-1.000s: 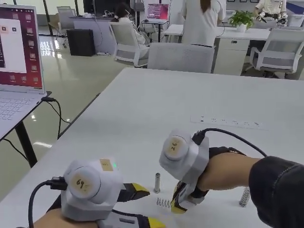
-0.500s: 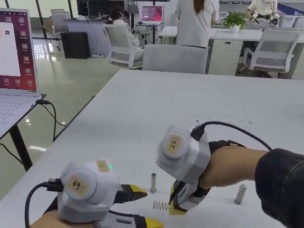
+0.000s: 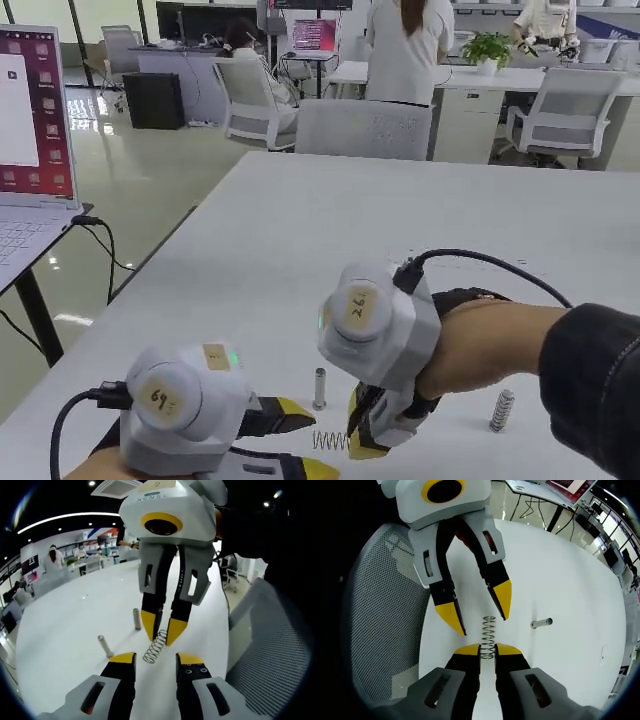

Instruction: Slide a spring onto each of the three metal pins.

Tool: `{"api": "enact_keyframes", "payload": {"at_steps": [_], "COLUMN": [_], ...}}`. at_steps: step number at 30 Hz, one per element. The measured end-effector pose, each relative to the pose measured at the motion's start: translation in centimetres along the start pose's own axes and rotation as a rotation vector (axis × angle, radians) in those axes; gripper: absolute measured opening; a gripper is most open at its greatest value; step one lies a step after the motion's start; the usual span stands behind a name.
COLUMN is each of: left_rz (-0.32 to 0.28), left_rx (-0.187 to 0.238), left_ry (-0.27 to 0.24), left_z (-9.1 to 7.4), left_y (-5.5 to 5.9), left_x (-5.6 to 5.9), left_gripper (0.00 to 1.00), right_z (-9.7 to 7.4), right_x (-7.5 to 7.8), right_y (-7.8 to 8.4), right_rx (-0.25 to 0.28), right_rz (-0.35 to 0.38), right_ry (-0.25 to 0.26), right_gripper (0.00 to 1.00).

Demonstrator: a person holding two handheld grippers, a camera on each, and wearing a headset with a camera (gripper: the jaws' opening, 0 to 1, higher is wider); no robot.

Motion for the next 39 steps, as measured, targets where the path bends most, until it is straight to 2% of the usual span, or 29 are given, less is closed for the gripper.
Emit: {"api": "enact_keyframes", "payload": {"at_steps": [5, 12, 17, 30, 34, 39], "left_rz": [0.014, 0.037, 0.057, 0.063, 0.062, 0.064], "left_rx": [0.006, -0.007, -0.021, -0.029, -0.032, -0.036], "left_ry": [0.017, 0.04, 0.051, 0.047, 0.049, 0.057], "left_z": [0.0, 0.1, 0.2, 0.2, 0.2, 0.3], "left_y": [-0.1, 0.2, 0.3, 0.3, 0.4, 0.5], "left_x": [0.2, 0.4, 0.6, 0.6, 0.7, 0.8], "left_gripper": [0.15, 0.05, 0.03, 0.03, 0.03, 0.03], "right_z": [-0.1, 0.2, 0.0, -0.9, -1.4, -2.0], "right_x": [-0.2, -0.6, -0.6, -0.7, -0.7, -0.6], "right_y": [0.0, 0.1, 0.1, -0.4, -0.8, -1.6], "right_rx": [-0.003, -0.014, -0.011, 0.024, 0.047, 0.1], "right_rz": [-0.025, -0.042, -0.038, -0.013, 0.0, 0.036], "right_ry": [-0.022, -0.046, -0.052, -0.055, -0.056, -0.06], "right_gripper": [0.07, 0.07, 0.07, 0.07, 0.07, 0.07]}}
Point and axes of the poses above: the centre of the closed fingertips' face, and the gripper's own axes: z roughly forward along the fingers, x roughly to its right, y roughly out of its underside, the point moved 7 cm from there along -z, roughly backward along the fingers, and after that the axes turned 9 degrees about x, right-handed, at the moved point
